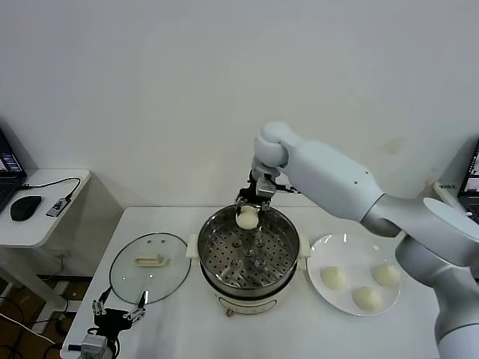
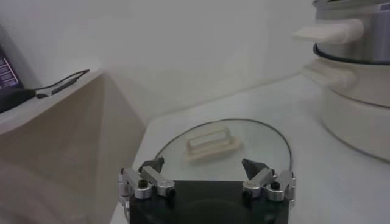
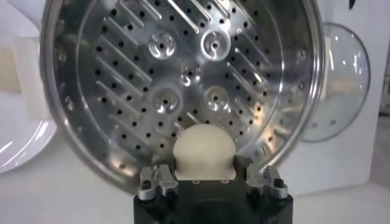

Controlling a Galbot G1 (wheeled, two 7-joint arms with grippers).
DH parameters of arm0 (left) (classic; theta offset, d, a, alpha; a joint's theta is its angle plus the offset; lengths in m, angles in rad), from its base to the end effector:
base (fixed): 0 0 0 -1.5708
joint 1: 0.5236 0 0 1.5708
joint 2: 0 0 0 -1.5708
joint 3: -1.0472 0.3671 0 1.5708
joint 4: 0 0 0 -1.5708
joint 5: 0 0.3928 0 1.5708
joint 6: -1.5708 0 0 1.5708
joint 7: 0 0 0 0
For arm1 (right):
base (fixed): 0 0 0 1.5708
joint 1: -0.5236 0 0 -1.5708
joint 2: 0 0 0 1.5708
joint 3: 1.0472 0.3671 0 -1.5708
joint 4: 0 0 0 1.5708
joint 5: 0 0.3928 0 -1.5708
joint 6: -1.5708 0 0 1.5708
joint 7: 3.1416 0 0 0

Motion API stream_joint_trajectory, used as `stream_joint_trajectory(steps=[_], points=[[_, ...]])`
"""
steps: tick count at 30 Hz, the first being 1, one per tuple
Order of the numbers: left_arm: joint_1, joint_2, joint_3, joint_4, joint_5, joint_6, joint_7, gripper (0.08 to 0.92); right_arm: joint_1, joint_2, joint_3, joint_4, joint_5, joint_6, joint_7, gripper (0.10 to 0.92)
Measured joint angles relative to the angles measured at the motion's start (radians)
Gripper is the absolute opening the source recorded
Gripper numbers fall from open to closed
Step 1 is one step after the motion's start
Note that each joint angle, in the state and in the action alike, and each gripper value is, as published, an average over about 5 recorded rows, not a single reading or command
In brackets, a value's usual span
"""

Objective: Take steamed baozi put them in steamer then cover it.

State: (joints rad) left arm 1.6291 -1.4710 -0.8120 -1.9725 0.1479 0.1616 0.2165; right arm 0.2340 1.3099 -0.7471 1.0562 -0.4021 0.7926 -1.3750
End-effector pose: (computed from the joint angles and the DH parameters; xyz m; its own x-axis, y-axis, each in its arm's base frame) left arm 0.1784 0.1236 -0.3594 -0.9311 -0.0708 0.3578 0.0451 0.9511 0.3055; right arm 0.6285 0.1710 -0.0818 -0.0754 -0.1917 0.9786 -0.0210 -0.9808 -0.1937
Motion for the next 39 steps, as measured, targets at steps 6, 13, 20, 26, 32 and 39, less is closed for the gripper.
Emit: stream_joint_trajectory(steps=[6,13,20,26,32,39], points=[[0.000,0.000,0.000,0.004,0.000,0.000,0.000,0.823,-0.024,0.023,0.017,-0.046,-0.038,0.002,0.015,0.594],[-0.003,-0.001,0.004,0.011,0.000,0.000,-0.001,0.823,-0.040,0.033,0.020,-0.075,-0.044,-0.015,0.021,0.594],[-0.002,-0.001,0.005,0.017,0.000,0.000,-0.004,0.823,-0.044,0.028,0.015,-0.073,-0.033,-0.046,0.032,0.728],[-0.001,-0.003,0.008,0.020,0.001,-0.001,-0.005,0.823,-0.027,-0.002,0.017,-0.014,0.007,-0.110,0.023,0.818],[0.003,-0.005,0.010,0.018,0.001,0.001,-0.002,0.823,0.015,-0.076,0.024,0.091,0.081,-0.224,0.011,0.823],[0.003,-0.005,0.020,0.011,-0.001,0.002,-0.002,0.823,0.071,-0.219,0.013,0.210,0.210,-0.418,0.017,0.823]])
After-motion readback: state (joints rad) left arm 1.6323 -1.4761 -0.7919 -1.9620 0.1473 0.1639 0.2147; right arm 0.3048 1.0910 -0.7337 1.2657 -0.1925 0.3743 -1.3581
